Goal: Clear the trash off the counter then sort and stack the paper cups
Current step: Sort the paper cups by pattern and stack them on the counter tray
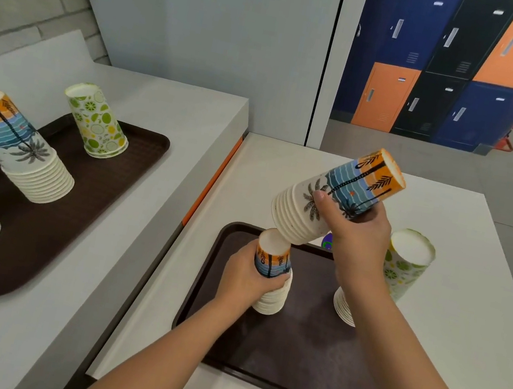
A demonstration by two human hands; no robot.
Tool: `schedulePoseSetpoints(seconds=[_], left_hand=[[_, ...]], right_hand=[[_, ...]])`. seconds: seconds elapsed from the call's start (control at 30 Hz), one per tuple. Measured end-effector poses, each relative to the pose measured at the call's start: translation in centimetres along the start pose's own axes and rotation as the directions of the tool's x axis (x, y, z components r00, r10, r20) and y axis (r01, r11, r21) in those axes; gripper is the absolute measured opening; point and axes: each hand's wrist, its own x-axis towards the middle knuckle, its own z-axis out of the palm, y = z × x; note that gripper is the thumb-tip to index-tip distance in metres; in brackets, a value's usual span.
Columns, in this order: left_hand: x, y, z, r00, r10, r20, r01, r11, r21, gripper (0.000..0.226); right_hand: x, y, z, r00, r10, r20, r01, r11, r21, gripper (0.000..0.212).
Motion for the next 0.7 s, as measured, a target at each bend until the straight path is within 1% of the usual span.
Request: schedulePoseSetpoints(seconds=[0.13,0.27,0.37,0.47,0.57,0.7], left_hand=[[0.1,1.3,-1.1,0.999,-0.012,-0.041,0.012,1.000,-0.019,0.057],[0.3,2.1,-2.2,0.996,-0.038,-0.078,0.030,0.995,-0.098,0.057],[0.4,2.2,-2.6,0.995,-0.039,-0.096,0.027,0.992,-0.121,0.060],[0.4,2.4,-3.0,0.987,-0.036,-0.156,0.011,0.988,-0.155,0.061],[0.4,2.8,-4.1,0.967,-0.061,-0.246,0.003,0.973,-0.231,0.055],[0.6,2.9,-6.6,0.921,-0.123,-0.371,-0.025,0.929,-0.370,0.042]], right_hand=[[0.3,0.1,0.2,0.999,0.036,-0.004,-0.036,0.997,0.061,0.034],[0.6,0.1,0.7,0.997,0.077,-0.013,-0.075,0.990,0.117,0.032],[0.8,-0.1,1.1,0.996,0.093,-0.014,-0.090,0.985,0.146,0.032],[0.8,-0.1,1.5,0.991,0.132,-0.010,-0.128,0.975,0.182,0.030],[1.0,-0.2,2.3,0.971,0.237,-0.004,-0.226,0.929,0.294,0.026],[1.4,-0.9,4.1,0.930,0.361,0.070,-0.352,0.819,0.453,0.035]])
